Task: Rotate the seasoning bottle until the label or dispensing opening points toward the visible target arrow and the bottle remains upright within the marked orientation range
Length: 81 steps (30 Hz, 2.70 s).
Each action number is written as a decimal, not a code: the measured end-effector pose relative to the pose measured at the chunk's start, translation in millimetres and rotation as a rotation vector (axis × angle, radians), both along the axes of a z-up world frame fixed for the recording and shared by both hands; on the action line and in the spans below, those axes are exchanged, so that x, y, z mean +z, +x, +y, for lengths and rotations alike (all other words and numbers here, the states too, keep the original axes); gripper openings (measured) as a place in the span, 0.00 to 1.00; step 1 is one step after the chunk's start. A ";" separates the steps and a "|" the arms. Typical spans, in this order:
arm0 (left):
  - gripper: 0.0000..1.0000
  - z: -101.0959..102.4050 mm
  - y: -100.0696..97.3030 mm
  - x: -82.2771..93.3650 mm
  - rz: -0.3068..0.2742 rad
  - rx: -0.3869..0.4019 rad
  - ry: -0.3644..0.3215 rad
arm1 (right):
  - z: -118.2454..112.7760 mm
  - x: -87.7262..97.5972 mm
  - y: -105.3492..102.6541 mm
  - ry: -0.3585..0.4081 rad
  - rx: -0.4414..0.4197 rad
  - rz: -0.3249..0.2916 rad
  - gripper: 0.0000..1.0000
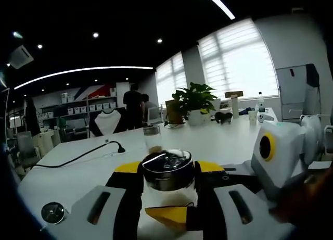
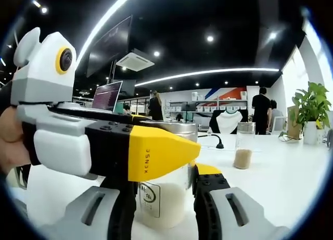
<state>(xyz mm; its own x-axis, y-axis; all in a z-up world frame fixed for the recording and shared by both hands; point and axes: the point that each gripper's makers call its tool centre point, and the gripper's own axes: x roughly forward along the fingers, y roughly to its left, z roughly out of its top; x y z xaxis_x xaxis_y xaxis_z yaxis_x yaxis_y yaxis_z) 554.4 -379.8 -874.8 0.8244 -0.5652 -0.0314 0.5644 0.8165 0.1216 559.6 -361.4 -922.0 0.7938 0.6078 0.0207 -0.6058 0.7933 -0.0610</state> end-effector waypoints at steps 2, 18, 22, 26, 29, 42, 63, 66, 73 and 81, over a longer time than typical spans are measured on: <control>0.41 0.0 0.1 0.0 0.001 0.000 -0.001 | 0.1 -1.9 0.0 -0.001 0.001 0.007 0.40; 0.42 0.1 -0.2 -0.6 0.005 0.000 0.004 | 0.3 -7.9 -1.1 -0.012 0.003 0.033 0.39; 0.42 0.2 -0.3 -0.9 0.006 0.000 0.005 | 0.4 -8.1 -1.1 -0.012 0.005 0.035 0.39; 0.42 0.1 -0.5 -1.6 0.006 0.000 0.006 | 0.4 -8.2 -1.3 -0.016 0.005 0.035 0.39; 0.42 2.4 -0.6 -4.3 0.013 0.006 0.030 | -1.2 -6.8 -1.8 -0.050 -0.014 0.007 0.42; 0.50 6.6 -4.8 -2.0 -0.029 0.041 0.072 | -9.4 -1.8 -8.7 -0.010 -0.007 0.025 0.48; 0.65 37.3 -21.0 17.8 -0.034 0.105 0.089 | -23.9 2.1 -9.9 0.016 -0.030 0.044 0.51; 0.66 41.3 -21.2 20.4 -0.035 0.110 0.073 | -20.3 6.4 -14.8 0.018 -0.011 0.037 0.51; 0.68 47.4 -21.1 20.1 -0.030 0.124 0.079 | -20.1 14.1 -23.0 0.022 0.015 0.027 0.52; 0.68 49.8 -19.5 20.2 -0.028 0.135 0.080 | -33.1 20.3 -24.7 0.044 0.002 0.024 0.52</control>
